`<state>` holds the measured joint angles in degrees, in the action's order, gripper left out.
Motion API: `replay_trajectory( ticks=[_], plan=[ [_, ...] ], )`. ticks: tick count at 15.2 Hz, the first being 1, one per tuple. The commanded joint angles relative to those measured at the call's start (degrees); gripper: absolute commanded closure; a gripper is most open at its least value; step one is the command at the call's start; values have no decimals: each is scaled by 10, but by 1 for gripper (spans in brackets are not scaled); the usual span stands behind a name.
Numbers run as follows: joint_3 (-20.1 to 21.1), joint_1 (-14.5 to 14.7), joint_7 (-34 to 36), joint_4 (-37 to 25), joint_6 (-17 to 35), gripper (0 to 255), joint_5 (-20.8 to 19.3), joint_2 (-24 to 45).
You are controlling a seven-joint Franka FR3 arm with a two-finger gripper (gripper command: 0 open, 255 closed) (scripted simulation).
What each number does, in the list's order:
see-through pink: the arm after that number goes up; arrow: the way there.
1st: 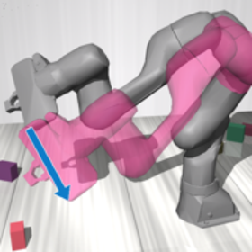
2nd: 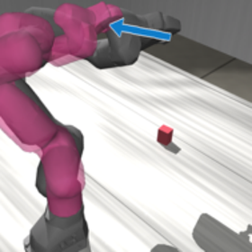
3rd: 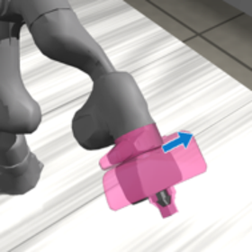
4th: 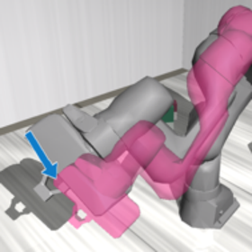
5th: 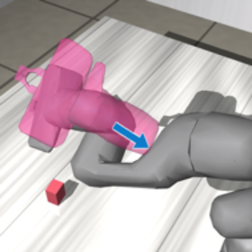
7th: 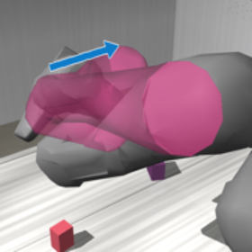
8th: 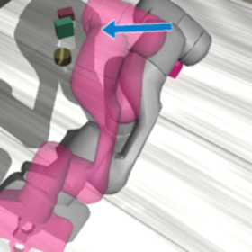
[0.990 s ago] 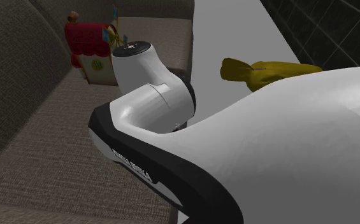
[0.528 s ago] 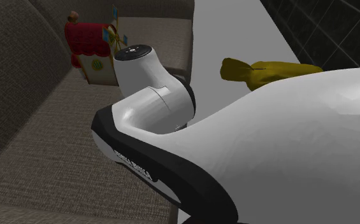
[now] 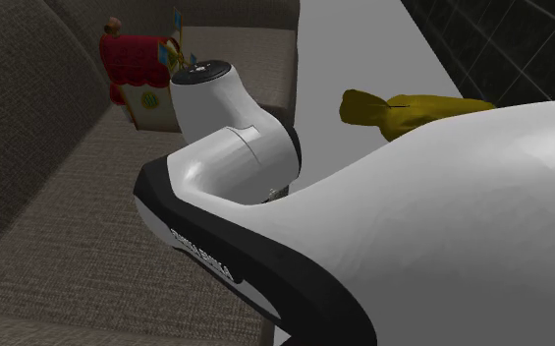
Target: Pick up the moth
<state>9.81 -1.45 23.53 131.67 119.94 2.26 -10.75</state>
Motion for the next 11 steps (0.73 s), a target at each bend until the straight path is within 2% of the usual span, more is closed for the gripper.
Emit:
replay_trajectory(
  ticks=[1, 11],
  plan=[
    [-1, -1, -1, -8, -15, 255, 0, -5],
    [-4, -1, -3, -64, -94, 255, 2, -28]
  ],
)
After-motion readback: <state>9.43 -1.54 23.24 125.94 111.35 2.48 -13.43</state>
